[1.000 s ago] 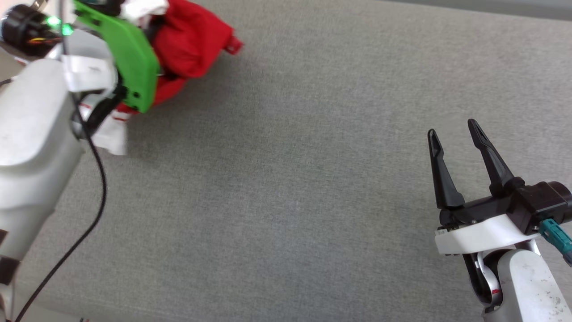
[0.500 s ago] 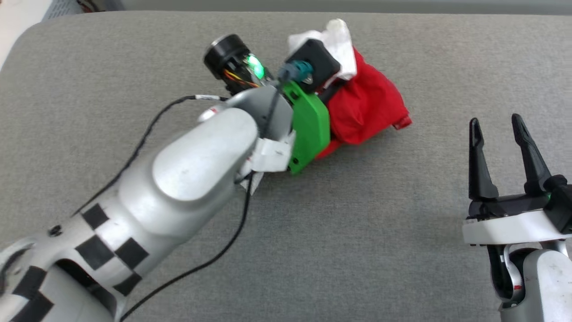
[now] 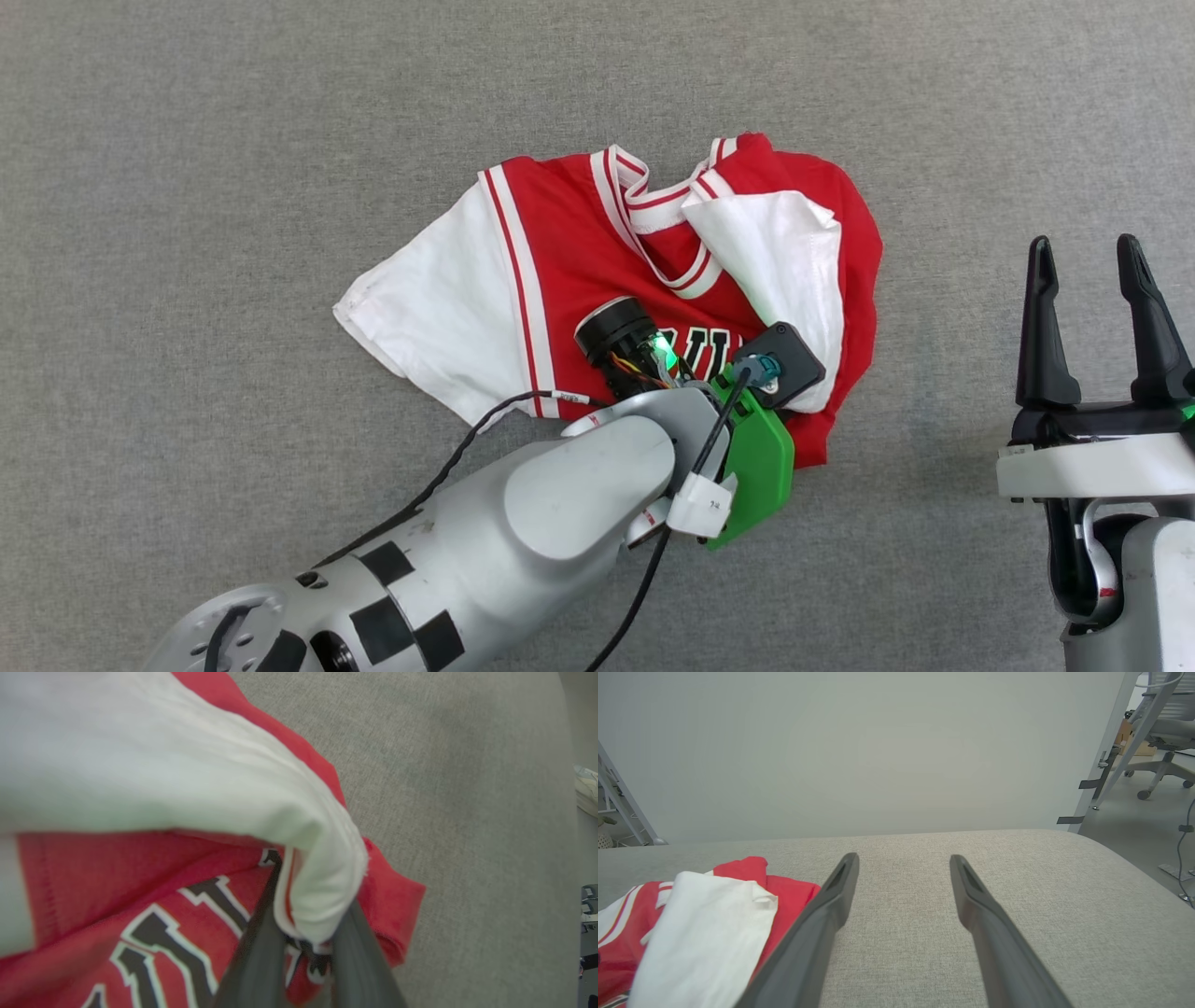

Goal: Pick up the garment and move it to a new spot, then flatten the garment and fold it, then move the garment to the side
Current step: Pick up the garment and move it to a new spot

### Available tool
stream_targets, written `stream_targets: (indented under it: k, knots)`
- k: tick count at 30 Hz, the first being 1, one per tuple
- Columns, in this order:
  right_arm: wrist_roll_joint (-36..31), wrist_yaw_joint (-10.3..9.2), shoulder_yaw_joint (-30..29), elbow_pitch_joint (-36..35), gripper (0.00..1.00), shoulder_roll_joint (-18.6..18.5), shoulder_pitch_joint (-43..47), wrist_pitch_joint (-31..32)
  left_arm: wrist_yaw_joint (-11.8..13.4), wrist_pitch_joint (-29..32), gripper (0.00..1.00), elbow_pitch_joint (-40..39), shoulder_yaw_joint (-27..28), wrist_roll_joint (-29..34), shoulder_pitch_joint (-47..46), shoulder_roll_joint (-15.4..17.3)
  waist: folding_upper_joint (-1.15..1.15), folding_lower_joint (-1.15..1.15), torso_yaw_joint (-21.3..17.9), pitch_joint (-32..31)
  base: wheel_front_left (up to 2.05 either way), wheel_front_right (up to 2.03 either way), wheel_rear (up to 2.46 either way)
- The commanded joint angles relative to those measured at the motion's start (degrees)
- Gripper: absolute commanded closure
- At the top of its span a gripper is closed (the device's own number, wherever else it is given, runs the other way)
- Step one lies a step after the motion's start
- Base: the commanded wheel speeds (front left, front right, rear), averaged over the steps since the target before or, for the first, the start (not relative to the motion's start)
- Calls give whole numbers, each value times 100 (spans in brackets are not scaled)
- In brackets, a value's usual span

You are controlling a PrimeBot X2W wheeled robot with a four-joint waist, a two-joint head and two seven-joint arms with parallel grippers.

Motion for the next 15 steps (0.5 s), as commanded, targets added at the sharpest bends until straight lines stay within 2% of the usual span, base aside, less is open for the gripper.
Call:
stream_targets:
  k: [1, 2, 3, 9, 13, 15]
  knots:
    - [6, -5, 11, 36, 0, 10, -90, -35, -14, -57, 97, 43, -19, -18, 81, -40, 0, 0, 23, -30, 0, 0, 0]
    - [-5, -5, 10, 59, 0, 10, -80, -35, -14, -142, 18, 66, -22, -19, 79, -52, 0, 0, 63, -78, 0, 0, 0]
    - [-13, -5, 7, 77, 0, 10, -65, -35, -14, -256, 0, 88, -23, -13, 57, -60, 0, 0, 98, -122, 0, 0, 0]
    - [-58, -5, -45, 194, 0, 10, 138, -35, 49, -1141, 0, 43, 103, 16, -46, -84, 0, 0, 394, -585, 0, 0, 0]
    - [-61, -5, -91, 240, 0, 10, 304, -35, 277, -1568, 0, -370, 346, -98, 41, -86, 0, 0, 641, -952, 0, 0, 0]
    - [-63, -5, -81, 249, 0, 10, 359, -35, 488, -1717, 0, -590, 522, -97, 74, 1, 0, 0, 728, -1080, 0, 0, 0]
